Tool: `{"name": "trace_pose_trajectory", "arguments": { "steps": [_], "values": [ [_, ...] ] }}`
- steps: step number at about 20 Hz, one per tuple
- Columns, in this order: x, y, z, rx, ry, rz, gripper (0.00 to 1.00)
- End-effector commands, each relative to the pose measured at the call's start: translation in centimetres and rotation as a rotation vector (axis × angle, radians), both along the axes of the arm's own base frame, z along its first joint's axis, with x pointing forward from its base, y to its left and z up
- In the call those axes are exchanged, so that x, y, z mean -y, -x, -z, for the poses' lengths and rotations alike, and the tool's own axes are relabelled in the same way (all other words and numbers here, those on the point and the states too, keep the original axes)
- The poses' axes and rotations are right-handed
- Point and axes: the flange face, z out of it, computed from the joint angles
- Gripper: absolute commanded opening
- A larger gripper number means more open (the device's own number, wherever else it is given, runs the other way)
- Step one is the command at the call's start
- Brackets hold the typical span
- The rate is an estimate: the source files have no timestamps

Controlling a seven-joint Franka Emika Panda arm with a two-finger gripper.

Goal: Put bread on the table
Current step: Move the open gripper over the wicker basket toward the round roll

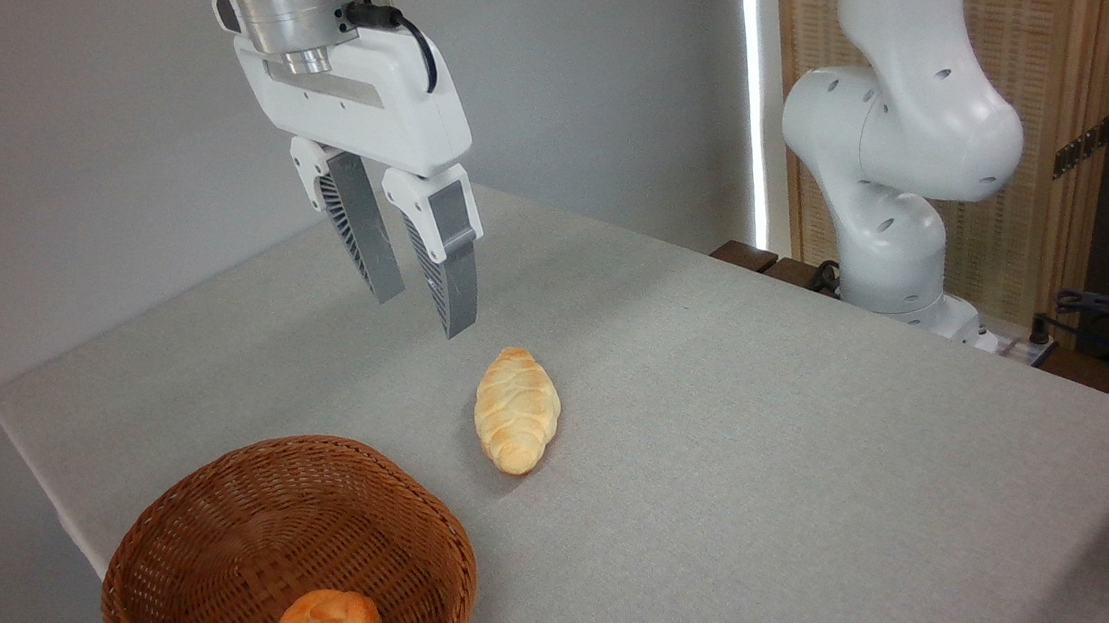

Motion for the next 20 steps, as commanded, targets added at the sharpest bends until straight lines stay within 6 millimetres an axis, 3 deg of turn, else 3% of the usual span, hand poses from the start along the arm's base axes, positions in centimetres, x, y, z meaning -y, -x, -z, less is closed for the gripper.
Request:
{"name": "trace_pose_trajectory", "arguments": {
  "steps": [1, 11, 17, 20],
  "values": [
    [-0.2, 0.0, 0.4, 0.004, -0.001, 0.015, 1.00],
    [-0.4, -1.0, 0.5, 0.083, 0.012, -0.003, 1.00],
    [-0.4, -2.2, 3.1, 0.133, 0.096, -0.182, 1.00],
    [-0.3, -3.8, 4.6, 0.191, 0.099, -0.207, 1.00]
  ]
}}
